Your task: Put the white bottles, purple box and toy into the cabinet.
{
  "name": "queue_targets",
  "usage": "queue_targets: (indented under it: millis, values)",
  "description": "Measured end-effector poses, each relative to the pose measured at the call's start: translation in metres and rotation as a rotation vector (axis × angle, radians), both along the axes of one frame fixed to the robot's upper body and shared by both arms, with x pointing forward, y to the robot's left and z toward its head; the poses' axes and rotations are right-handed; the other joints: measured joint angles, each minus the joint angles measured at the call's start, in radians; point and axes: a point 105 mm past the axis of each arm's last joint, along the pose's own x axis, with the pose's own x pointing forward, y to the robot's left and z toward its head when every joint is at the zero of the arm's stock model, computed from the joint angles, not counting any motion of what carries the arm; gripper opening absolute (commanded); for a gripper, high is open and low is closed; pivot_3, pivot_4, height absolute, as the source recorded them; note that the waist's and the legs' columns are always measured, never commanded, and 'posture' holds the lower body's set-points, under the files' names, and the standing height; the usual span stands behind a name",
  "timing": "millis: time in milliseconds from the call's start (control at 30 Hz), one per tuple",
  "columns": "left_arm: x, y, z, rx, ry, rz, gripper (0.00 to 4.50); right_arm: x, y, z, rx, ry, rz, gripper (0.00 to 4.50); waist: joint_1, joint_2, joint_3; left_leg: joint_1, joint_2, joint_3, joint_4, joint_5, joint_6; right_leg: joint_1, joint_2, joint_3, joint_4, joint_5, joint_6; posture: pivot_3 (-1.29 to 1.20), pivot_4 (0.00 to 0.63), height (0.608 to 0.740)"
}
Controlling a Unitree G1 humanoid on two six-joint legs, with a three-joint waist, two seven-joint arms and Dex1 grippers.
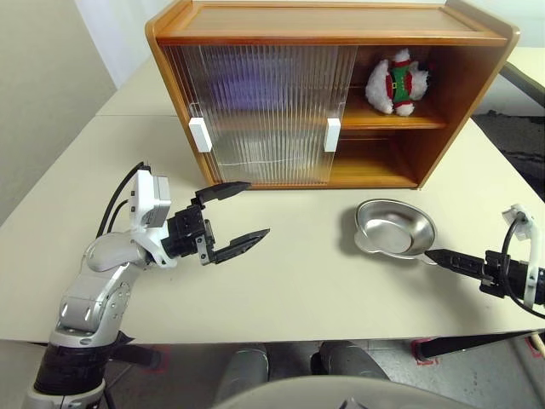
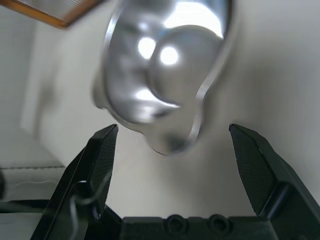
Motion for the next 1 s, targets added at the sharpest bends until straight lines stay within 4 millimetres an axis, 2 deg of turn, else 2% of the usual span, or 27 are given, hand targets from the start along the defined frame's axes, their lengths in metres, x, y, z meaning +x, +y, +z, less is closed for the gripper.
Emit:
queue_targets:
  millis: [67,367,400,633,700,867,1000]
  values:
    - [0.000,0.000,0.000,0.000,0.000,0.001,4.50,0.004,0.002,0.002,0.011,-0.017,-0.009,3.55,0.000,0.000,0.000,0.000,0.001,0.000,0.000,0.000,0.000,0.000,0.000,0.000,0.000,0.000,0.000,-0.07,0.029,0.740]
    - [0.001,0.000,0.001,-0.001,-0.005,0.005,4.50,0.001,0.010,0.006,0.074,0.006,0.017,0.15,0.000,0.000,0.000,-0.001,0.000,-0.001,0.000,0.000,0.000,0.000,0.000,0.000,0.000,0.001,0.003,-0.07,0.025,0.740]
    - [0.002,0.000,0.001,-0.001,-0.003,0.006,4.50,0.001,0.013,0.008,0.086,-0.002,0.027,0.04,0.000,0.000,0.000,-0.001,0.000,-0.001,0.000,0.000,0.000,0.000,0.000,0.000,0.000,0.002,0.003,-0.07,0.024,0.740]
    - [0.003,0.001,0.002,-0.002,-0.010,0.008,4.50,0.003,0.014,0.013,0.105,-0.027,0.019,0.04,0.000,0.000,-0.001,-0.001,0.000,-0.001,0.000,0.000,0.000,0.000,0.000,0.000,0.000,0.000,0.000,-0.08,0.024,0.740]
    - [0.003,0.001,0.002,-0.002,-0.011,0.008,4.50,0.009,0.016,0.019,0.145,-0.052,0.000,0.04,0.000,0.000,-0.001,0.000,0.000,-0.001,0.000,0.000,0.000,0.000,0.000,0.000,0.000,0.000,0.000,-0.08,0.024,0.740]
    - [0.004,0.001,0.003,-0.001,-0.017,0.004,4.50,0.030,0.021,0.050,0.328,-0.158,-0.064,0.04,-0.004,0.000,-0.001,0.000,0.001,-0.002,0.000,0.000,0.000,0.000,0.000,0.000,0.000,0.003,0.005,-0.08,0.027,0.740]
    - [0.004,0.001,0.002,0.000,-0.015,0.004,4.50,0.038,0.028,0.053,0.403,-0.155,-0.103,0.04,-0.004,0.000,-0.001,0.000,0.002,-0.005,-0.001,0.000,0.001,-0.001,0.000,-0.001,0.000,0.003,0.005,-0.08,0.026,0.740]
